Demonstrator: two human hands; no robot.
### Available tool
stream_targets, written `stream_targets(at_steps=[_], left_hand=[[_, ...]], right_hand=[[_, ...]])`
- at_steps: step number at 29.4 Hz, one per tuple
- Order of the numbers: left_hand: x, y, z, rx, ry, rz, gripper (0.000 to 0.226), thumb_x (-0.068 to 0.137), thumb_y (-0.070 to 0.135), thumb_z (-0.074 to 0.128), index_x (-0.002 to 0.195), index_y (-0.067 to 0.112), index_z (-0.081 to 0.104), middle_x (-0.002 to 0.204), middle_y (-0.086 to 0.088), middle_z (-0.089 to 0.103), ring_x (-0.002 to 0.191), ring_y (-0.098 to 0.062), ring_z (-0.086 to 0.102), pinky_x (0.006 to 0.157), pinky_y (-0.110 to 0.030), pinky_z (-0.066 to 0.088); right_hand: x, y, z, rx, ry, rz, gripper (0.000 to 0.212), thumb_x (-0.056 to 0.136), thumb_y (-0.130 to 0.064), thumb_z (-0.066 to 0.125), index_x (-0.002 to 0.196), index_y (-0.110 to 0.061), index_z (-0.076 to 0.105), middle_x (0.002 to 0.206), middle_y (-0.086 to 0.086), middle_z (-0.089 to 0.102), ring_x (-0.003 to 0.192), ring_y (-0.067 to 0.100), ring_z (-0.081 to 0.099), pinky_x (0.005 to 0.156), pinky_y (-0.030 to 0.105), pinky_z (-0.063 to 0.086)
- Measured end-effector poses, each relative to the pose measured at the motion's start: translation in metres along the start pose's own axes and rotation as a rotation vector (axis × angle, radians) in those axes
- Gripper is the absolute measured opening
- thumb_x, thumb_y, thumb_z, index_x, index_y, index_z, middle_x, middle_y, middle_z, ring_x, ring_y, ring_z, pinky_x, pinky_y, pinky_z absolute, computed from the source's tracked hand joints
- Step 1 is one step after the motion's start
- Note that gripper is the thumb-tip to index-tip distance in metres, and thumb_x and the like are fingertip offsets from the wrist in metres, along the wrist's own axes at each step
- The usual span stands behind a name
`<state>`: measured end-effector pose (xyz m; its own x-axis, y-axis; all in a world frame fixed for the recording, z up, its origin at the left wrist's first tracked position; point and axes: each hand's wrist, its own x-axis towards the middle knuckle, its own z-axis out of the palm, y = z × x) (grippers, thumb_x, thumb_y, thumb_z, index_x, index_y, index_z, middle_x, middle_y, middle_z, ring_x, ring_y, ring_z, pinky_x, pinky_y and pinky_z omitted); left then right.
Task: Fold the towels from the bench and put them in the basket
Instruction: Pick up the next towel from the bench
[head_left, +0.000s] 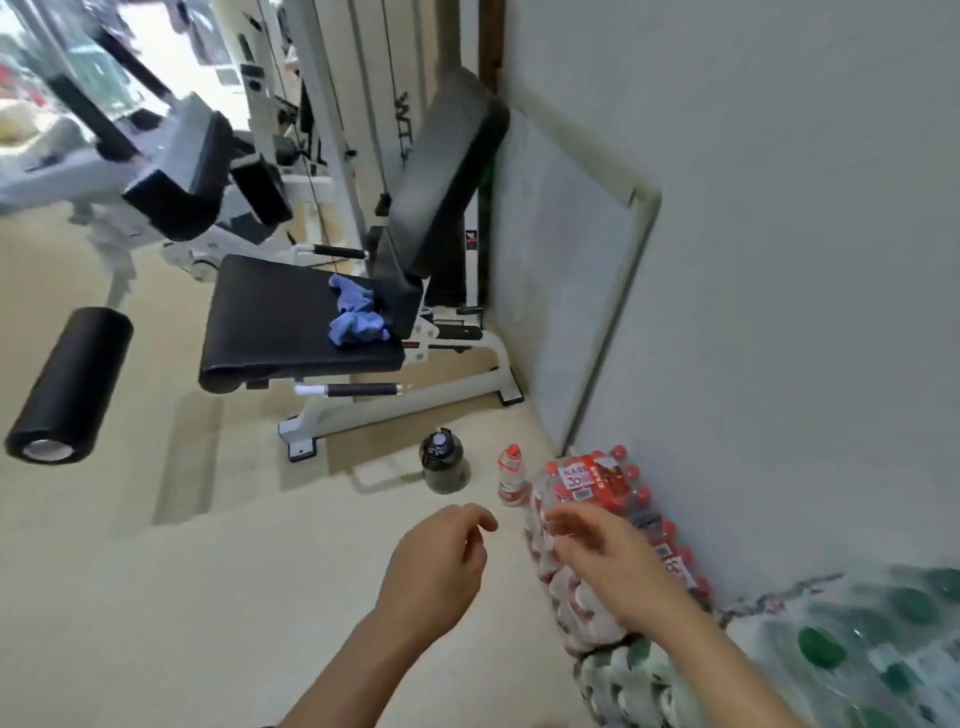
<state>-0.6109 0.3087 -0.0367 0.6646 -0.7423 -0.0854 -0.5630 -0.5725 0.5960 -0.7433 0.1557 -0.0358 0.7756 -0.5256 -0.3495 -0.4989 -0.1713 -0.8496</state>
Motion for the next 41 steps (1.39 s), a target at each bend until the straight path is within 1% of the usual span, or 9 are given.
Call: stream_targets(at_steps=[7,15,19,23,27,30,34,38,41], left_hand=[[0.08,-0.048,-0.051,0.192,0.107,-0.182,0.034,0.091,0.018,0.037,0.112,0.033,0.059,0.106,0.01,0.065,0.096,-0.013,0.058,0.078,-0.03,0.048],[0.209,-0.096,-0.082,0.201,0.168,-0.44,0.025,0.091,0.024,0.037,0.103,0.028,0.059,0.088,0.008,0.065,0.081,-0.016,0.058,0.068,-0.029,0.047],[0.279,-0.116,-0.098,0.126,0.198,-0.528,0.022,0.092,0.025,0.042,0.103,0.028,0.061,0.076,0.01,0.061,0.077,-0.014,0.058,0.07,-0.029,0.048],[0.333,-0.139,-0.1,0.074,0.176,-0.569,0.023,0.091,0.021,0.046,0.105,0.027,0.063,0.075,0.012,0.059,0.072,-0.011,0.055,0.064,-0.025,0.041],[0.387,-0.176,-0.097,0.033,0.185,-0.565,0.025,0.087,0.015,0.048,0.106,0.02,0.064,0.103,0.001,0.066,0.095,-0.019,0.061,0.081,-0.031,0.047],[0.448,-0.236,-0.095,0.058,0.221,-0.579,0.032,0.086,0.011,0.047,0.112,0.016,0.064,0.114,-0.002,0.064,0.106,-0.019,0.058,0.091,-0.029,0.035],[0.534,-0.331,-0.085,0.091,0.189,-0.599,0.037,0.085,0.009,0.05,0.12,0.014,0.059,0.122,-0.005,0.057,0.111,-0.028,0.049,0.085,-0.038,0.044],[0.588,-0.398,-0.071,0.179,0.104,-0.717,0.042,0.083,0.02,0.06,0.124,0.02,0.052,0.119,-0.004,0.054,0.108,-0.03,0.048,0.073,-0.041,0.046],[0.607,-0.414,-0.075,0.296,-0.041,-0.651,0.02,0.089,0.016,0.048,0.105,0.023,0.058,0.104,-0.003,0.063,0.097,-0.027,0.055,0.071,-0.036,0.041]], right_hand=[[0.112,-0.062,0.049,0.464,-0.082,0.095,0.017,0.094,-0.016,0.057,0.108,-0.024,0.064,0.103,0.003,0.072,0.095,0.018,0.068,0.076,0.032,0.057],[0.272,-0.1,0.054,0.918,-0.175,0.37,0.019,0.096,-0.01,0.052,0.113,-0.003,0.058,0.099,0.024,0.07,0.083,0.034,0.068,0.066,0.036,0.052],[0.354,-0.128,0.049,1.01,-0.271,0.422,0.026,0.098,-0.019,0.052,0.122,-0.01,0.053,0.111,0.022,0.067,0.098,0.036,0.067,0.078,0.042,0.055],[0.42,-0.143,0.06,0.942,-0.348,0.47,0.032,0.098,-0.024,0.053,0.129,-0.017,0.052,0.12,0.016,0.064,0.104,0.031,0.066,0.081,0.042,0.055],[0.484,-0.154,0.085,0.816,-0.389,0.5,0.034,0.099,-0.024,0.048,0.133,-0.017,0.05,0.125,0.013,0.061,0.107,0.029,0.063,0.085,0.042,0.053],[0.551,-0.165,0.122,0.744,-0.395,0.54,0.034,0.099,-0.019,0.049,0.133,-0.019,0.05,0.125,0.013,0.06,0.106,0.028,0.062,0.086,0.041,0.053],[0.641,-0.171,0.177,0.484,-0.461,0.49,0.069,0.093,0.003,0.05,0.144,-0.039,0.03,0.102,0.01,0.054,0.101,0.021,0.062,0.078,0.033,0.054],[0.705,-0.179,0.217,0.253,-0.514,0.488,0.081,0.088,0.005,0.05,0.131,-0.06,0.029,0.137,-0.001,0.037,0.122,0.02,0.05,0.089,0.038,0.054],[0.731,-0.179,0.238,-0.262,-0.573,0.142,0.1,0.077,0.013,0.041,0.141,-0.058,0.009,0.156,-0.006,0.018,0.14,0.016,0.028,0.107,0.035,0.038]])
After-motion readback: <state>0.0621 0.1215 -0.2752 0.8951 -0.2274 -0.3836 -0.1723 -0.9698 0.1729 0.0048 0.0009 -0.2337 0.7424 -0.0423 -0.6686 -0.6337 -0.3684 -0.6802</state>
